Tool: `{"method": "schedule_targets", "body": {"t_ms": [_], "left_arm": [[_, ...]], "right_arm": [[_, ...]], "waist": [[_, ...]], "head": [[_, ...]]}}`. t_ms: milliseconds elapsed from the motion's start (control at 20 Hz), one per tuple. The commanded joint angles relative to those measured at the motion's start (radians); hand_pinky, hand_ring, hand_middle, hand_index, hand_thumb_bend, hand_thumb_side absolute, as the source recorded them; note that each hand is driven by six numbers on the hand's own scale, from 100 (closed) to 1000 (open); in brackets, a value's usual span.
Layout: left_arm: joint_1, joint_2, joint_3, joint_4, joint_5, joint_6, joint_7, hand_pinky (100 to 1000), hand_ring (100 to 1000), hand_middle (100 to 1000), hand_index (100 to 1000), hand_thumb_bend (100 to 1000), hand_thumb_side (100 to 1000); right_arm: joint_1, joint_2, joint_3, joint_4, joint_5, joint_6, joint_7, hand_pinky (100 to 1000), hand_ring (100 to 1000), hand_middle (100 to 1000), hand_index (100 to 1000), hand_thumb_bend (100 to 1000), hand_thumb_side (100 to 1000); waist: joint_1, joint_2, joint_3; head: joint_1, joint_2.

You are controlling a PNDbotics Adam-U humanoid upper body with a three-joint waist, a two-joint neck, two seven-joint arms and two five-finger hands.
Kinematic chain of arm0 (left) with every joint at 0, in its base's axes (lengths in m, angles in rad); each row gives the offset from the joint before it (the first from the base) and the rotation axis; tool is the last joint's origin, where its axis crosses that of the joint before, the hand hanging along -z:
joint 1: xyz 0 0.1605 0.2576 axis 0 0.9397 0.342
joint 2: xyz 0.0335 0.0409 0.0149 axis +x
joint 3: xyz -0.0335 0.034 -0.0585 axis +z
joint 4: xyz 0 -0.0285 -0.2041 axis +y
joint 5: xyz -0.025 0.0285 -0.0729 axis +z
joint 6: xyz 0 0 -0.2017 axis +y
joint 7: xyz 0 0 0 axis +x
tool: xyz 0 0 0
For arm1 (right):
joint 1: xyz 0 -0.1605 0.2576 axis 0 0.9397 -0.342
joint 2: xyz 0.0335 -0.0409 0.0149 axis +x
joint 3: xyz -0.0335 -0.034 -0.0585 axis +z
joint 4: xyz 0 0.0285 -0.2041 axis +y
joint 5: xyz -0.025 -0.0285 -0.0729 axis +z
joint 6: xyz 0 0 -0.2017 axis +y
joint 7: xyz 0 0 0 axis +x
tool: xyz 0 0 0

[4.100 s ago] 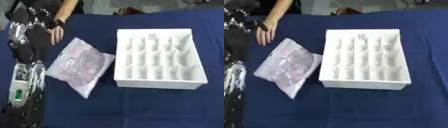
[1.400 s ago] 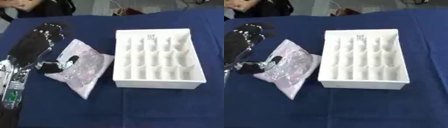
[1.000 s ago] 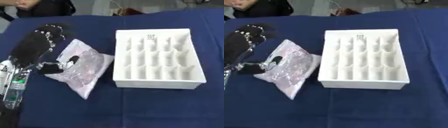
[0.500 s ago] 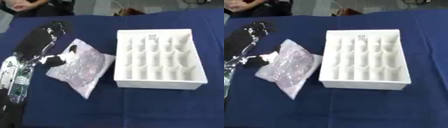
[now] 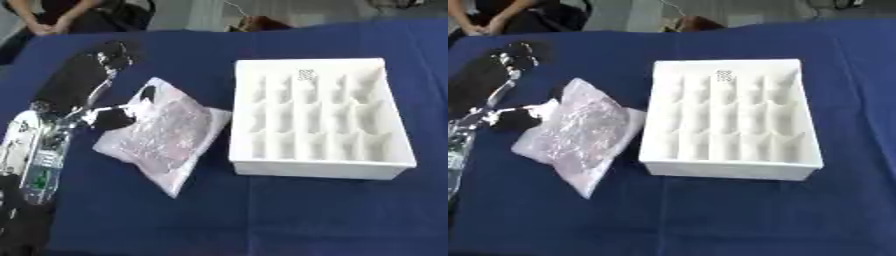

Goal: Pick up objects on the table and place them in the box.

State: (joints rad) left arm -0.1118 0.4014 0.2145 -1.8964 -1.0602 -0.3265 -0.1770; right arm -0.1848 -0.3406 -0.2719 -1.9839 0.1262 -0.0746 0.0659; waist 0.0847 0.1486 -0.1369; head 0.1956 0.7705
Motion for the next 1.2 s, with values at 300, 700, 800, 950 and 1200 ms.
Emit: {"method": "schedule_targets", "body": {"t_ms": [300,700,800,950,1200], "left_arm": [[0.062,0.249,-0.11,-0.002,0.139,-0.169,-0.033,868,913,892,897,270,756],[0.077,0.507,-0.197,0.128,0.383,-0.271,0.067,853,924,903,920,260,838],[0.068,0.509,-0.202,0.14,0.388,-0.281,0.064,857,925,903,920,262,842],[0.057,0.512,-0.208,0.149,0.389,-0.29,0.059,864,930,911,926,245,860],[0.046,0.514,-0.209,0.15,0.395,-0.294,0.061,863,932,912,926,235,861]], "right_arm": [[0.001,-0.035,0.004,-0.016,-0.001,0.004,0.009,505,646,764,957,100,773],[0.006,-0.046,0.009,-0.016,-0.001,0.008,0.016,505,646,765,957,100,772],[0.006,-0.046,0.009,-0.016,-0.001,0.008,0.016,505,646,765,957,100,772],[0.004,-0.045,0.008,-0.016,-0.001,0.008,0.015,506,646,765,957,100,772],[0.004,-0.046,0.009,-0.016,-0.001,0.008,0.016,506,646,766,957,100,771]], "waist": [[0.017,-0.031,-0.003],[0.03,-0.045,-0.009],[0.03,-0.044,-0.011],[0.031,-0.043,-0.012],[0.031,-0.044,-0.013]], "head": [[0.011,-0.001],[0.013,-0.001],[0.014,-0.001],[0.015,-0.001],[0.017,-0.001]]}}
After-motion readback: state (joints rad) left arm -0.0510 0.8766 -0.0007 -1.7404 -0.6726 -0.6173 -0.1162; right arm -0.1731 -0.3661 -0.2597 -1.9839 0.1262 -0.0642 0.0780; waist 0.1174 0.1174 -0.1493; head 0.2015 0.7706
